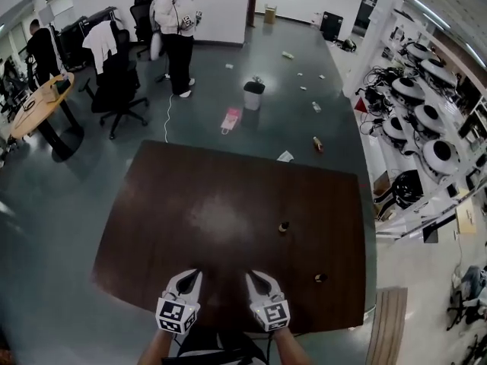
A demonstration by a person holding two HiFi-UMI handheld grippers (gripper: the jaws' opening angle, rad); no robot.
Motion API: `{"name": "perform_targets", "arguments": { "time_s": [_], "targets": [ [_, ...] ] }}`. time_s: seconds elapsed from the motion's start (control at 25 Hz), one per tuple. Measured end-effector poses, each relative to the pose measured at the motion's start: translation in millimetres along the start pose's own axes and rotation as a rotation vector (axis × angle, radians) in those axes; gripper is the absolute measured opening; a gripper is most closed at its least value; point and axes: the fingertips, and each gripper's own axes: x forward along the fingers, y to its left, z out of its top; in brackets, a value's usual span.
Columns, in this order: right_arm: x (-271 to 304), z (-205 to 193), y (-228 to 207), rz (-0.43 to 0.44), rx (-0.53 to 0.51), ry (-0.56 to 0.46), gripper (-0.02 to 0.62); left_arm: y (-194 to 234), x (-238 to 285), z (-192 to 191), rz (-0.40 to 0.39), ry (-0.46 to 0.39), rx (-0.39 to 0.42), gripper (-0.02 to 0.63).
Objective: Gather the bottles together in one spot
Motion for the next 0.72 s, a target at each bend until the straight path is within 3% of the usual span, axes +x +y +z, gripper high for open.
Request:
{"name": "perform_targets", "arguments": {
  "time_s": [0.44, 0.72],
  "targets": [
    [-52.1, 11.1, -67.4, -0.285, 0.039, -0.005, 0.002, -71.6, 45.7, 12.9, -0.204, 0.016, 0.051, 0.0],
    [-56.4, -10.3, -92.0, -0.357, 0.081, 0.027, 0.002, -102.6, 76.6, 1.2, -0.31, 0.058, 0.075, 0.0]
  ]
}}
